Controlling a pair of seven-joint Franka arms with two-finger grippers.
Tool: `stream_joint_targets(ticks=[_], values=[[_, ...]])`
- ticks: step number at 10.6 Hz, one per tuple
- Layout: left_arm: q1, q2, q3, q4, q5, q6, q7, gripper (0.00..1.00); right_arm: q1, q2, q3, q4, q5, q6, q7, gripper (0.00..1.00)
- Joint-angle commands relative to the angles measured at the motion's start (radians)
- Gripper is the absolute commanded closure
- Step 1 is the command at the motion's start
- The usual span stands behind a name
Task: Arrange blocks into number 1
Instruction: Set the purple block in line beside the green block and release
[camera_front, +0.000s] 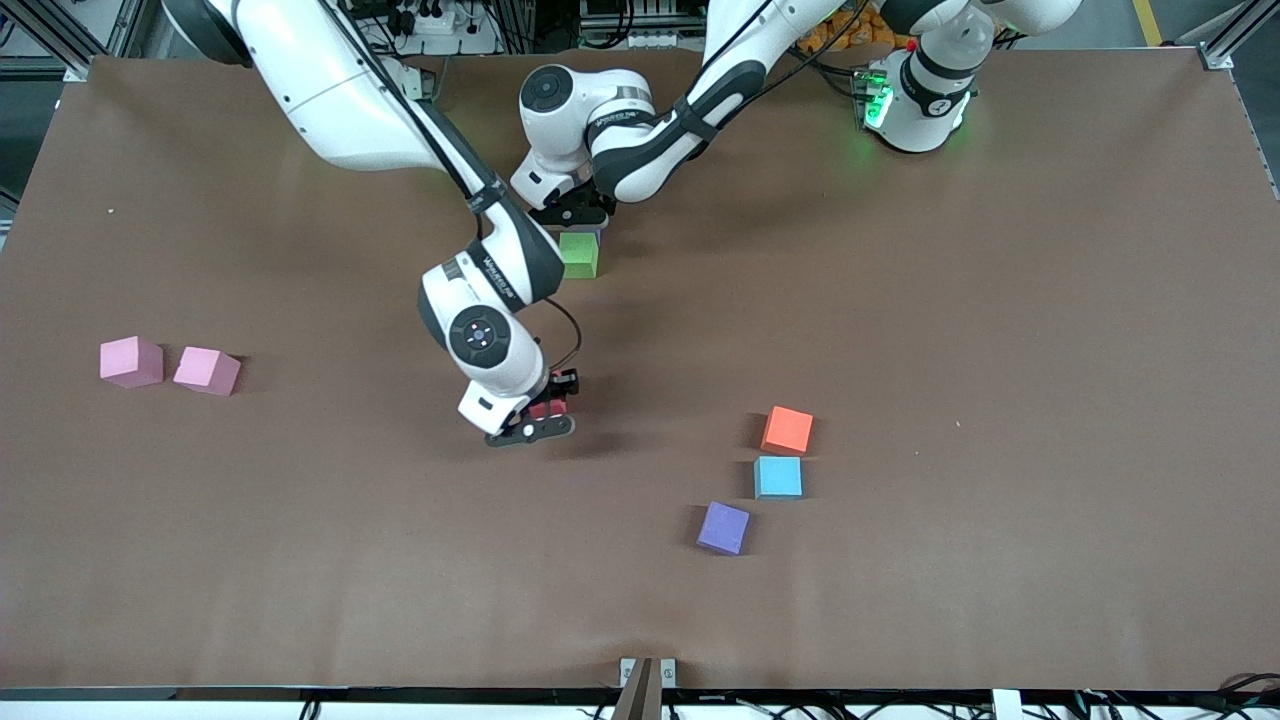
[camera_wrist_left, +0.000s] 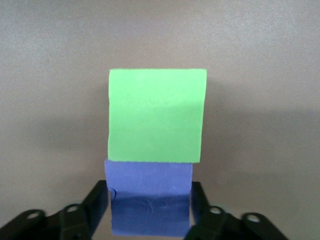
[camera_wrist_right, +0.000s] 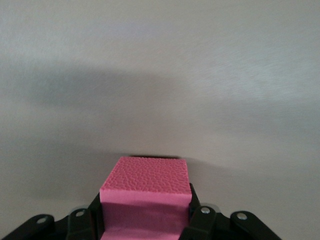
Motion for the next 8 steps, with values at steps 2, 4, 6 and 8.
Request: stream_joint_targets(ticks=[2,4,6,8], values=[[-0.01,-0.016,0.005,0.023,0.027,-0.059,0.007,0.0,-0.074,-0.112,0.01,-0.006,-0.008,-0.107,-0.005,1.0],[-0.007,-0.058,-0.001,0.021,0.016,-0.142,0.014,0.0,-0.105,-0.136,0.01,0.018,-0.005,-0.145,-0.003,1.0],[-0.001,-0.134,-0.004,0.02,0.001,-0.225,0.014,0.0,-0.132,-0.164,0.008,0.021,-0.005,-0.173,-0.003,1.0],[0.057,-0.196,-0.001,0.018,-0.021,-0.29,0.018,0.0,-0.159,-0.173,0.008,0.023,-0.005,-0.178,-0.006,1.0]])
